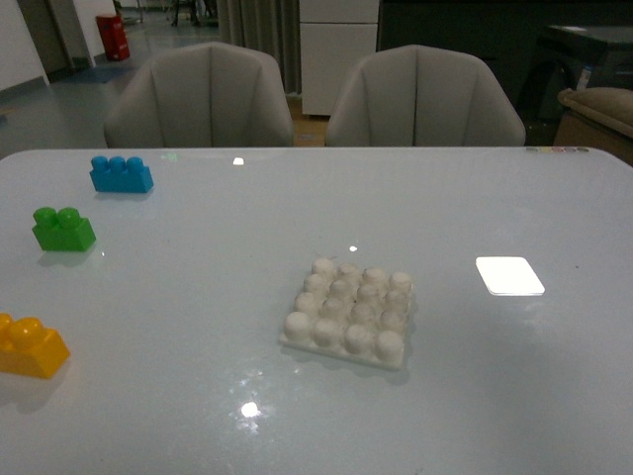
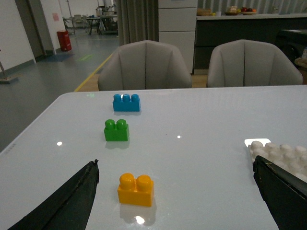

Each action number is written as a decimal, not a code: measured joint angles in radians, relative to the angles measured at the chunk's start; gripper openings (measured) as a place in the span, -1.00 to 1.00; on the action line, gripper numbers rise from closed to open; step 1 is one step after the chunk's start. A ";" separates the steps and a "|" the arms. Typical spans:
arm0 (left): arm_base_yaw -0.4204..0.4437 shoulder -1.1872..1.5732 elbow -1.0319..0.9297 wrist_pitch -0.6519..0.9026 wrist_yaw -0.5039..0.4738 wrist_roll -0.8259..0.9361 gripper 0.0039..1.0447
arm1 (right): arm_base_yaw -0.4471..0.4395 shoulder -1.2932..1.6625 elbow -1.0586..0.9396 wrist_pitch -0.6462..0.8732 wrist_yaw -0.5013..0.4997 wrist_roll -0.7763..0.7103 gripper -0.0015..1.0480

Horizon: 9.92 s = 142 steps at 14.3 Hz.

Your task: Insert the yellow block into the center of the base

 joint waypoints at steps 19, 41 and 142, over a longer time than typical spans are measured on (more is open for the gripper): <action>0.000 0.000 0.000 0.000 0.000 0.000 0.88 | -0.019 -0.754 -0.520 0.135 0.263 -0.478 -0.96; 0.000 0.000 0.000 0.000 0.000 0.000 0.88 | -0.012 -1.181 -0.628 -0.182 0.250 -0.480 -0.14; -0.575 1.654 0.701 0.836 -0.174 -0.109 0.88 | -0.012 -1.181 -0.628 -0.182 0.250 -0.480 0.87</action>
